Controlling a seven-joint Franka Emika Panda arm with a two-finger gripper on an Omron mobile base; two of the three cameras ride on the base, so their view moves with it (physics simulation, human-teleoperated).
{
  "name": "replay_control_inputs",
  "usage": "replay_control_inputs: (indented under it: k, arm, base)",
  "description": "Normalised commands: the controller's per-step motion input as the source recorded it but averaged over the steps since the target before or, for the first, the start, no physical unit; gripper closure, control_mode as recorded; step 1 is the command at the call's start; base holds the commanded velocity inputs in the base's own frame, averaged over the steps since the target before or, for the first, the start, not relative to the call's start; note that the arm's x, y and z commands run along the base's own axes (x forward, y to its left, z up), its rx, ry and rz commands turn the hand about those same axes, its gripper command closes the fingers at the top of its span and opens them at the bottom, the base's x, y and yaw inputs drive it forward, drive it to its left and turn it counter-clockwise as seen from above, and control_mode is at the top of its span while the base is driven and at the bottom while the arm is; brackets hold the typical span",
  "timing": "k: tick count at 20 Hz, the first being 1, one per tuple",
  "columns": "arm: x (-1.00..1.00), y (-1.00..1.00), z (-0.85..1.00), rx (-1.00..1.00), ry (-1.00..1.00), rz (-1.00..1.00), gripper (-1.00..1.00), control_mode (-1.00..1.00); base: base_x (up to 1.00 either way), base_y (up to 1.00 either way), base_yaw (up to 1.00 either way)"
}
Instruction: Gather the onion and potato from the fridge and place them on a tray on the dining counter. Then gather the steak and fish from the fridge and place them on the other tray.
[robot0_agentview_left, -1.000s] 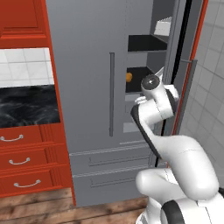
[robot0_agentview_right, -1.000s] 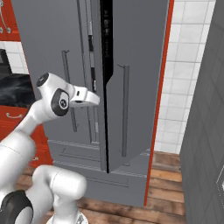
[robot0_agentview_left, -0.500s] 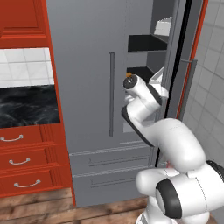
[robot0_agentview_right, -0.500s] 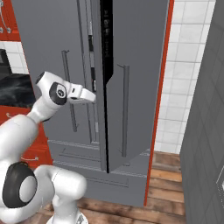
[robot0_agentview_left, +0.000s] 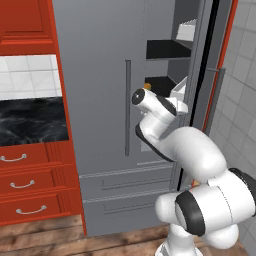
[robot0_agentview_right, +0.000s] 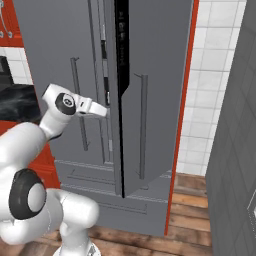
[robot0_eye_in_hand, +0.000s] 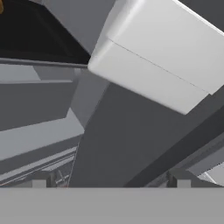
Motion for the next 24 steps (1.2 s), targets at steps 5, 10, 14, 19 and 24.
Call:
replay_control_inputs:
  k: [5,10,14,19,24]
  arm:
    - [0.19,-0.25,-0.03,-0.03,0.00,-0.03,-1.00,-1.00]
    - [0.20,-0.22,-0.03,-0.01,0.00,-0.04,-1.00,-1.00]
    - [-0.03,-0.63,-0.11,0.00,0.01,-0.08,-1.00,-1.00]
    - [-0.10,-0.89,-0.12,0.00,0.04,-0.08,-1.00,-1.00]
    - [-0.24,-1.00,-0.16,0.00,0.03,-0.07,-1.00,-1.00]
  base:
    - [0.00,0.00,0.00]
    - [0.00,0.00,0.00]
    - [0.00,0.00,0.00]
    - [0.00,0.00,0.00]
    - [0.00,0.00,0.00]
